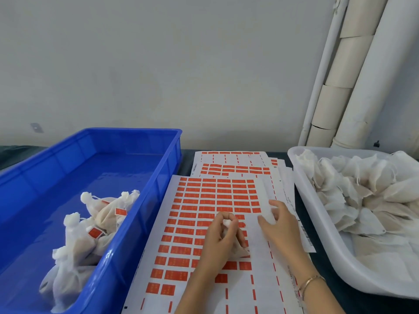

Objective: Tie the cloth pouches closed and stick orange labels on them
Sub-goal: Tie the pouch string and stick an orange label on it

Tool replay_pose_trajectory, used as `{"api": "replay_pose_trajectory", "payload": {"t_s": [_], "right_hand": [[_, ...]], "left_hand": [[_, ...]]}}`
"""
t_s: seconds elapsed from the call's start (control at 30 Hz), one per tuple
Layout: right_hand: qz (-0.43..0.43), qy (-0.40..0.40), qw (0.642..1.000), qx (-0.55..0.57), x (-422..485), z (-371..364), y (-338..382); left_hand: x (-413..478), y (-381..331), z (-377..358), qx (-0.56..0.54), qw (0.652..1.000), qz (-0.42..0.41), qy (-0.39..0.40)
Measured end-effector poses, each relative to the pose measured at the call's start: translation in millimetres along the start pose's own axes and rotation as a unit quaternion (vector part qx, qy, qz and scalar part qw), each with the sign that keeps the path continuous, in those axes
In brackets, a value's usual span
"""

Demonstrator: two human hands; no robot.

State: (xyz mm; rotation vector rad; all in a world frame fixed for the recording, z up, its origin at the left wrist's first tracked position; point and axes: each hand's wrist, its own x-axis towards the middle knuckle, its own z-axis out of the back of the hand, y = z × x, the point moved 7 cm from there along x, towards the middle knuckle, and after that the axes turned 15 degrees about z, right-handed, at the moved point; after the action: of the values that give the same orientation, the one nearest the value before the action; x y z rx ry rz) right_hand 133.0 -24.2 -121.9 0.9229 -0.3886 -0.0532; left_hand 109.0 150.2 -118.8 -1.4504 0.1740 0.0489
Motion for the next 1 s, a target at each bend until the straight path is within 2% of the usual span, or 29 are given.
{"api": "replay_pose_trajectory", "payload": {"t_s": [0.1, 0.23, 0.4, 0.47, 0.57, 0.67, 0.8, 0.9, 1.0], "right_hand": [[-0.038, -0.046, 0.991, 0.123, 10.3, 13.5, -6.1], [-0.091, 0.017, 0.963, 0.254, 13.6, 5.5, -10.2], [-0.067, 0.054, 0.96, 0.268, 9.5, 5.0, -7.8], [-0.071, 0.057, 0.956, 0.278, 9.4, 4.5, -7.8], [-0.065, 0.05, 0.954, 0.289, 9.0, 5.2, -7.5], [-0.069, 0.043, 0.953, 0.291, 8.6, 4.8, -10.5], [-0.076, 0.071, 0.945, 0.309, 10.3, 2.2, -12.4], [-0.07, 0.103, 0.937, 0.328, 9.6, 0.6, -11.9], [-0.075, 0.101, 0.93, 0.345, 10.0, -0.2, -14.4]], "left_hand": [[1.0, 1.6, -0.2, -0.002, 1.0, 0.0, 0.002], [1.7, -0.6, -2.4, 0.011, 1.0, -0.018, 0.008], [4.8, -7.6, -0.5, -0.026, 1.0, -0.009, -0.005], [9.6, -16.5, -2.4, 0.042, 0.999, -0.021, -0.018], [25.1, -32.3, -7.2, 0.209, 0.975, -0.045, -0.059], [43.4, -39.8, -15.8, 0.287, 0.954, -0.042, -0.083], [57.6, -37.6, -29.4, 0.334, 0.935, -0.073, -0.097], [64.7, -32.6, -34.5, 0.327, 0.936, -0.084, -0.096], [70.2, -29.3, -35.7, 0.323, 0.938, -0.088, -0.093]]}}
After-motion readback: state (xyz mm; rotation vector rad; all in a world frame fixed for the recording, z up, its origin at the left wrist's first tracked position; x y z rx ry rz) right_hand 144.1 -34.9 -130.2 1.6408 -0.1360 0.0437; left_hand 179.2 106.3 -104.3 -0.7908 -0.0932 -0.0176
